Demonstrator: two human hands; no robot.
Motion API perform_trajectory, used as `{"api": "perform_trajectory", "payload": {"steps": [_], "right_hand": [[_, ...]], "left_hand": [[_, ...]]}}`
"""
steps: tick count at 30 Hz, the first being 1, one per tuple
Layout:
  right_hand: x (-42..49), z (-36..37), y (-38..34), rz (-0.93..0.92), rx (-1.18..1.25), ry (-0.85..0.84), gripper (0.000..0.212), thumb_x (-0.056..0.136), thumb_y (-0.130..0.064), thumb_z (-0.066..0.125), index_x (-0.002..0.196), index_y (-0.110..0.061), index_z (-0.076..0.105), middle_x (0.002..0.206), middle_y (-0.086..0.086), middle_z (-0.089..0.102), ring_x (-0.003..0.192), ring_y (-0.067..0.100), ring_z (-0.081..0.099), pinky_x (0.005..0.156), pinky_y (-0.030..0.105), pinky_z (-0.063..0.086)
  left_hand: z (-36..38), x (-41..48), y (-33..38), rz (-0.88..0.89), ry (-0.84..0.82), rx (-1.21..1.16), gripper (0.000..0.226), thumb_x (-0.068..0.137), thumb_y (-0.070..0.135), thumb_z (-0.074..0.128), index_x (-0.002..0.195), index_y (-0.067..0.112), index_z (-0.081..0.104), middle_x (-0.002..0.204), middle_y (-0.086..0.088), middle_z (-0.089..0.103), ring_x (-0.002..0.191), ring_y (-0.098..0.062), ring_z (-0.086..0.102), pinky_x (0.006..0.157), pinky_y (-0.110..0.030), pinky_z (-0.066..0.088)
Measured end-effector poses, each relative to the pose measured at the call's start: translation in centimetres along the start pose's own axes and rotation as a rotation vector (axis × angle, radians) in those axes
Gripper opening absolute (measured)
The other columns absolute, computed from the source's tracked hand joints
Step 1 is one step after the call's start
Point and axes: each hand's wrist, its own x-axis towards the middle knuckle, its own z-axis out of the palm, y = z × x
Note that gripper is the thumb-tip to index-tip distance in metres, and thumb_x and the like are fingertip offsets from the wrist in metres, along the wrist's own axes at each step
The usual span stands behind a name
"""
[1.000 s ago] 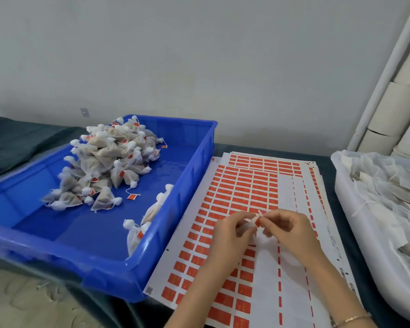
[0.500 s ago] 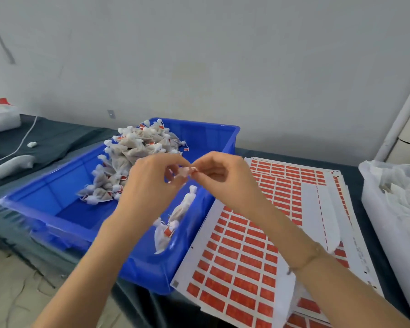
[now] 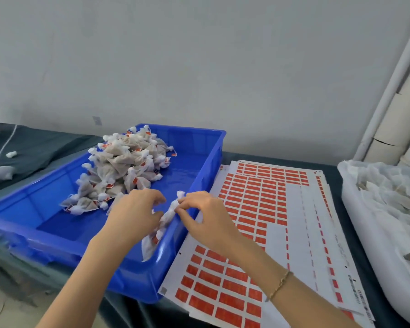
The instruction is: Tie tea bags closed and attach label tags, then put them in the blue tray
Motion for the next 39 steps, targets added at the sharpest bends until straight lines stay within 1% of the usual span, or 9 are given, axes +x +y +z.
{"api": "perform_trajectory", "payload": {"steps": [2,6,8,12,19,22,26,32,39], "right_hand": [[-1.6,-1.2,0.1,0.044,0.020,0.071,0.012,0.090,-0.020,0.063,0.094,-0.016,0.074,0.097,-0.006,0.072,0.095,0.004,0.060,0.090,0.011,0.041],[-5.9,-4.9,0.4,0.284,0.056,0.130,0.009,0.090,-0.029,0.064,0.089,-0.035,0.071,0.086,-0.031,0.066,0.092,-0.010,0.058,0.079,0.001,0.040],[-8.5,-7.5,0.5,0.344,0.001,0.173,0.019,0.088,-0.026,0.066,0.082,-0.044,0.062,0.072,-0.041,0.058,0.088,-0.015,0.056,0.076,-0.002,0.039],[-13.2,-14.6,-0.1,0.396,-0.139,0.210,0.042,0.083,-0.009,0.066,0.074,-0.050,0.057,0.068,-0.030,0.063,0.072,0.002,0.061,0.065,0.008,0.045],[-19.1,-24.2,1.6,0.600,-0.439,0.401,0.030,0.078,-0.016,0.076,0.076,-0.045,0.068,0.073,-0.027,0.067,0.068,0.002,0.062,0.067,0.014,0.049],[-20.2,-25.7,3.6,0.768,-0.473,0.425,0.014,0.074,-0.031,0.079,0.083,-0.037,0.070,0.072,-0.021,0.068,0.065,0.002,0.062,0.068,0.022,0.053],[-20.3,-24.9,5.4,0.920,-0.533,0.363,0.027,0.070,-0.052,0.076,0.087,-0.034,0.068,0.075,-0.018,0.067,0.067,-0.003,0.059,0.067,0.023,0.050],[-18.9,-23.7,6.4,0.900,-0.573,0.397,0.014,0.079,-0.046,0.071,0.087,-0.034,0.071,0.075,-0.021,0.065,0.071,-0.003,0.061,0.067,0.025,0.051],[-17.7,-24.3,7.0,0.753,-0.562,0.532,0.009,0.086,-0.022,0.069,0.078,-0.023,0.073,0.072,-0.011,0.069,0.066,0.007,0.064,0.067,0.027,0.051]], "left_hand": [[-0.5,-0.8,2.3,0.061,0.080,-0.026,0.028,0.091,0.028,0.060,0.119,0.030,0.061,0.120,0.012,0.063,0.109,-0.011,0.059,0.091,-0.035,0.050],[-0.4,-2.8,9.1,0.273,0.112,-0.208,0.027,0.089,0.032,0.063,0.117,0.034,0.063,0.115,0.016,0.063,0.104,-0.005,0.058,0.091,-0.030,0.049],[0.6,-3.5,12.9,0.390,0.070,-0.286,0.027,0.089,0.033,0.064,0.116,0.036,0.063,0.111,0.019,0.062,0.098,-0.001,0.057,0.089,-0.022,0.048],[3.8,-4.4,20.0,0.572,-0.018,-0.477,0.020,0.090,0.032,0.063,0.109,0.036,0.066,0.102,0.020,0.063,0.091,-0.001,0.059,0.084,-0.013,0.049],[8.9,-4.0,29.2,0.751,-0.107,-0.663,0.023,0.093,0.018,0.059,0.111,0.030,0.067,0.107,0.012,0.065,0.088,-0.001,0.059,0.082,-0.017,0.052],[10.5,-3.3,31.4,0.799,-0.168,-0.596,0.042,0.092,0.006,0.055,0.126,0.031,0.057,0.122,0.005,0.057,0.104,-0.012,0.057,0.087,-0.025,0.052],[11.2,-2.6,32.8,0.838,-0.161,-0.496,0.050,0.091,0.001,0.055,0.132,0.031,0.053,0.129,-0.001,0.049,0.114,-0.021,0.053,0.089,-0.033,0.052],[10.9,-1.3,33.0,0.827,-0.071,-0.404,0.019,0.095,0.016,0.059,0.111,0.021,0.067,0.121,-0.002,0.053,0.106,-0.021,0.056,0.086,-0.036,0.052],[10.3,-0.1,32.7,0.809,0.001,-0.512,0.015,0.093,0.024,0.061,0.103,0.023,0.072,0.118,0.002,0.059,0.098,-0.017,0.059,0.082,-0.031,0.053]]}}
